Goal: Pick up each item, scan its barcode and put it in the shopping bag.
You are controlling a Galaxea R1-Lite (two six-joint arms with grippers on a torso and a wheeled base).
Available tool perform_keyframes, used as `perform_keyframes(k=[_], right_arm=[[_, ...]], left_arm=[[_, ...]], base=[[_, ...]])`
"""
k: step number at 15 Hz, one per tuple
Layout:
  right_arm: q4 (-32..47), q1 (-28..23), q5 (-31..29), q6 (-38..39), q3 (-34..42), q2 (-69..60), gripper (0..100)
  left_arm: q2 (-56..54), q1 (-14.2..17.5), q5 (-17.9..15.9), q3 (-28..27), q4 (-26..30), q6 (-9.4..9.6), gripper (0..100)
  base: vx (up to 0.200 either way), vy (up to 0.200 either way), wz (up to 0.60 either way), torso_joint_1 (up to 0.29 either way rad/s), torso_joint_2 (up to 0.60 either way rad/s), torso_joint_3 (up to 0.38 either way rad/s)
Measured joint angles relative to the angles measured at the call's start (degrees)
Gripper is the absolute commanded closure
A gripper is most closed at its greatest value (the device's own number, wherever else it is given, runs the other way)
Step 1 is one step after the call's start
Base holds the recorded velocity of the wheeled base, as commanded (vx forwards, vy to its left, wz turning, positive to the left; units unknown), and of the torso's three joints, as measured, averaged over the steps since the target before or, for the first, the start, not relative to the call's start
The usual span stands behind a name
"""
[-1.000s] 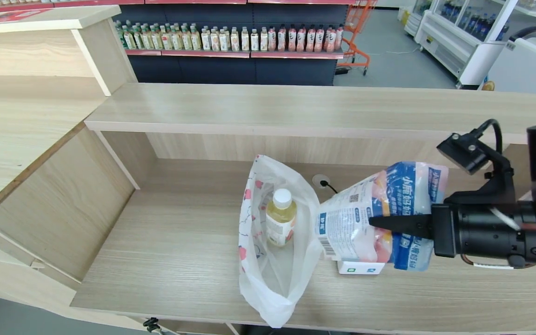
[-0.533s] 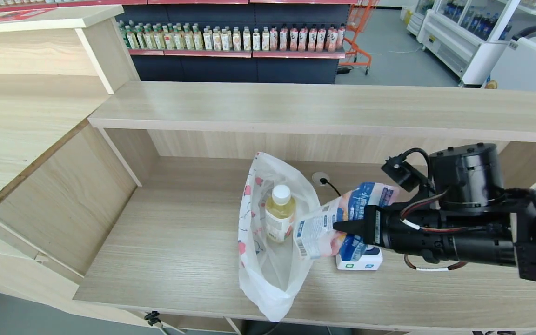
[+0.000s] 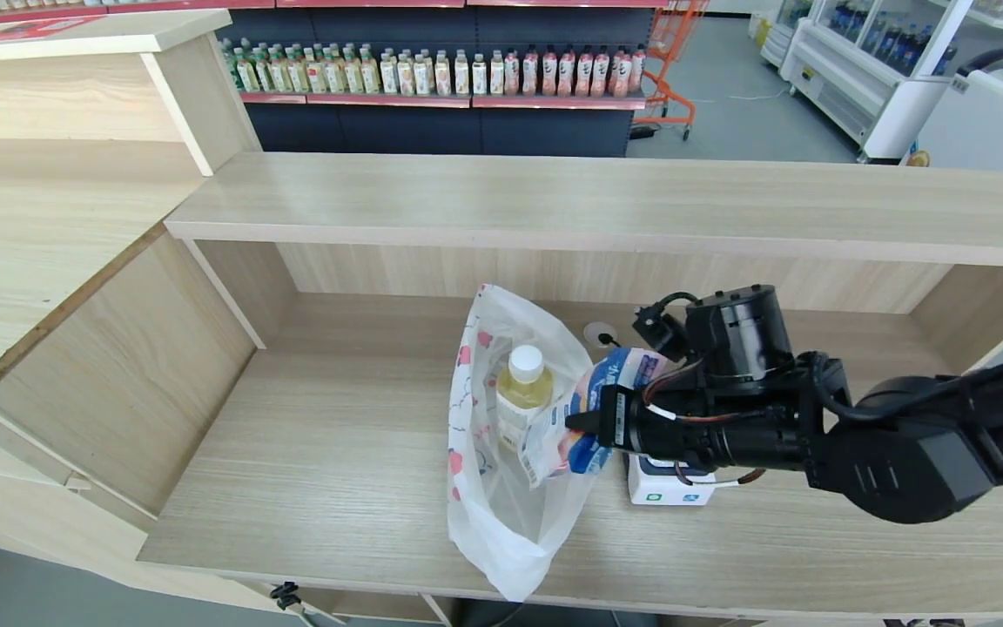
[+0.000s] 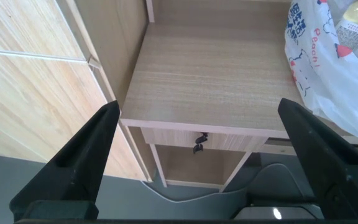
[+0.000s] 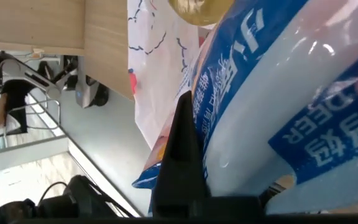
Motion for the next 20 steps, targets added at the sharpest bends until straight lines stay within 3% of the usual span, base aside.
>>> perform_keyframes(k=[6,7,14,20], right_arm=[[-1.2,3.9,-0.4,-3.1,-3.2,7.3,100],[-2.1,4.1,-0.3,-4.4,-3.3,8.2,0],[-3.9,3.6,-0.3,-3.9,-2.8,6.2,0],[-3.5,-6.1,1.2,-4.9,8.7,-9.1,0]], left_arm=[[0.0,0.0,0.0,0.0,0.0,-0.02,0],[0.0,0.0,0.0,0.0,0.0,0.00,0],[0.0,0.0,0.0,0.0,0.0,0.00,0],[0.0,0.0,0.0,0.0,0.0,0.00,0]], base=[[0.000,0.000,0.00,0.000,0.00,0.000],[0.000,0.000,0.00,0.000,0.00,0.000],[0.000,0.000,0.00,0.000,0.00,0.000],[0.000,0.000,0.00,0.000,0.00,0.000]])
